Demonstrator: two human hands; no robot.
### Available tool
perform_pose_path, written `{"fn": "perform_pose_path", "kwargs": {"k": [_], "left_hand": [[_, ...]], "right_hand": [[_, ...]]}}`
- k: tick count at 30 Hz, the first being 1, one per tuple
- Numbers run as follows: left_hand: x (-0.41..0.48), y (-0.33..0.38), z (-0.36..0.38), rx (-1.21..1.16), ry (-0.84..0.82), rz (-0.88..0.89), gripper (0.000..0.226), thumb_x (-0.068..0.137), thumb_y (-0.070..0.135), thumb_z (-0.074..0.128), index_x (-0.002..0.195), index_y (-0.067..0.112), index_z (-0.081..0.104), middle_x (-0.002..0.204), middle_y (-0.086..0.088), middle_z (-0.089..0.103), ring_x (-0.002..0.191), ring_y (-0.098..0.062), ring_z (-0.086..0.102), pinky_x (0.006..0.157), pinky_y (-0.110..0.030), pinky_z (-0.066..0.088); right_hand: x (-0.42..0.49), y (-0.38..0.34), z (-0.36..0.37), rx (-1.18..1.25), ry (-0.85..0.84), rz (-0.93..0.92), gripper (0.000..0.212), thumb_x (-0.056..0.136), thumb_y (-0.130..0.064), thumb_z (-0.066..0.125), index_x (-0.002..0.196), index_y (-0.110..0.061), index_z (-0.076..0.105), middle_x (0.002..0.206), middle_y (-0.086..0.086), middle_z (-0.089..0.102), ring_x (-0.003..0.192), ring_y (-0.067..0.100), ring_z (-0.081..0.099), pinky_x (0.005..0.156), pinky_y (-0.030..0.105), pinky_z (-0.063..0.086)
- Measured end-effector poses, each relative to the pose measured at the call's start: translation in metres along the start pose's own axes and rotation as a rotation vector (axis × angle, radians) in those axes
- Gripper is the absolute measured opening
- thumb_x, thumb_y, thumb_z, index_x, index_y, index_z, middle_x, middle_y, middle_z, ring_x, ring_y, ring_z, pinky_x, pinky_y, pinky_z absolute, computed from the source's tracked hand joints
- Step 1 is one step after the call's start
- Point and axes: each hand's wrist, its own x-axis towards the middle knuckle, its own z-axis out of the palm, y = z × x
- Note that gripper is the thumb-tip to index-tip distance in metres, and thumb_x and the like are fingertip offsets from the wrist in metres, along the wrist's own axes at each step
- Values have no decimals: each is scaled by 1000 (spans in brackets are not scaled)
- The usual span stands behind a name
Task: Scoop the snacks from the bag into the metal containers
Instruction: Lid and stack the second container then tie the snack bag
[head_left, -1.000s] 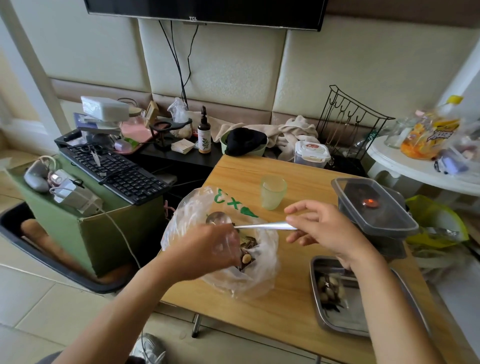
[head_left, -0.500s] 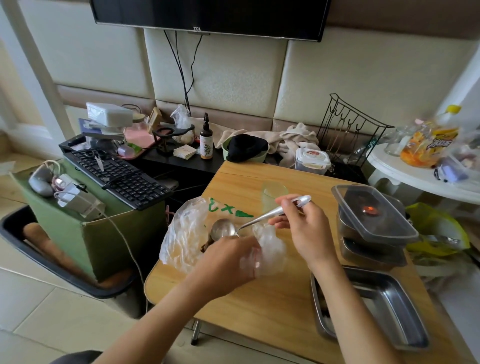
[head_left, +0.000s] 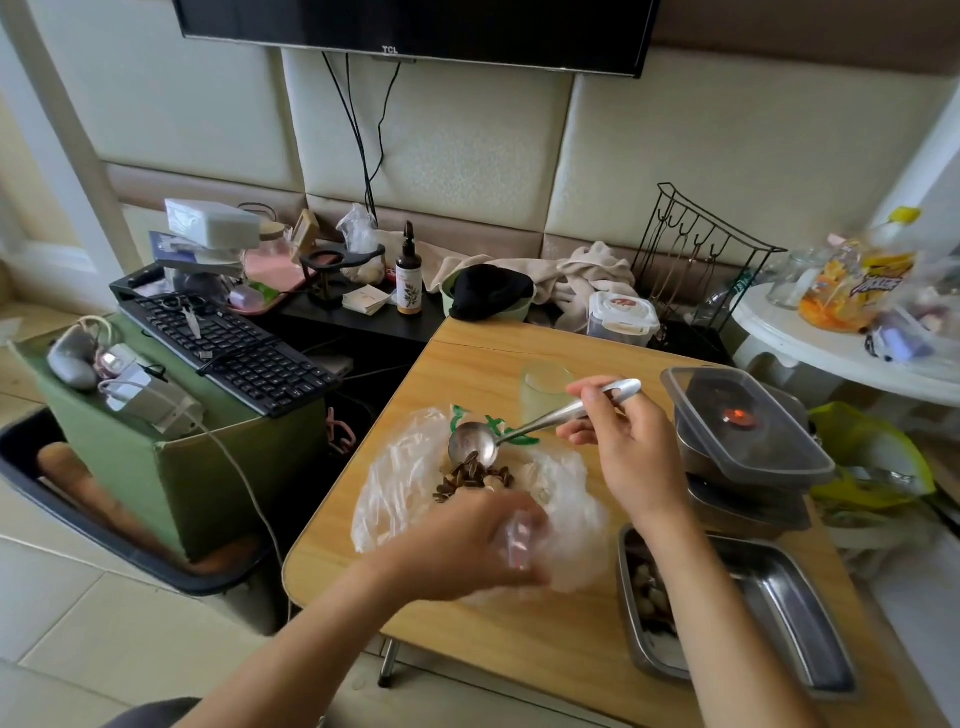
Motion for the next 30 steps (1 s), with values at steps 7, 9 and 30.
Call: {"fn": "perform_pose_path", "kwargs": {"k": [7, 9, 30], "left_hand": [[-3, -3, -19, -205, 148, -66, 35, 88, 51, 74, 117, 31, 69, 109, 22, 67, 98, 9, 63, 87, -12, 52], [-3, -11, -30, -177, 383, -182, 18, 91, 39, 73, 105, 29, 70, 104, 20, 66, 88, 1, 65, 78, -16, 54], [16, -22, -29, -480, 583, -687, 35, 87, 10, 74, 114, 5, 52, 79, 1, 51, 61, -8, 46, 41, -13, 37]], "right_hand": [[0, -5, -7, -36, 33, -82, 18, 108, -22, 53, 104, -15, 69, 90, 0, 74, 78, 20, 76, 71, 44, 63], [-1, -11, -10, -61, 87, -151, 19, 109, -22, 52, 104, -13, 68, 87, 1, 73, 74, 19, 75, 66, 40, 62], [-21, -18, 5, -380, 234, -407, 31, 112, -23, 37, 93, -12, 58, 69, -1, 60, 50, 10, 66, 38, 29, 48]]}}
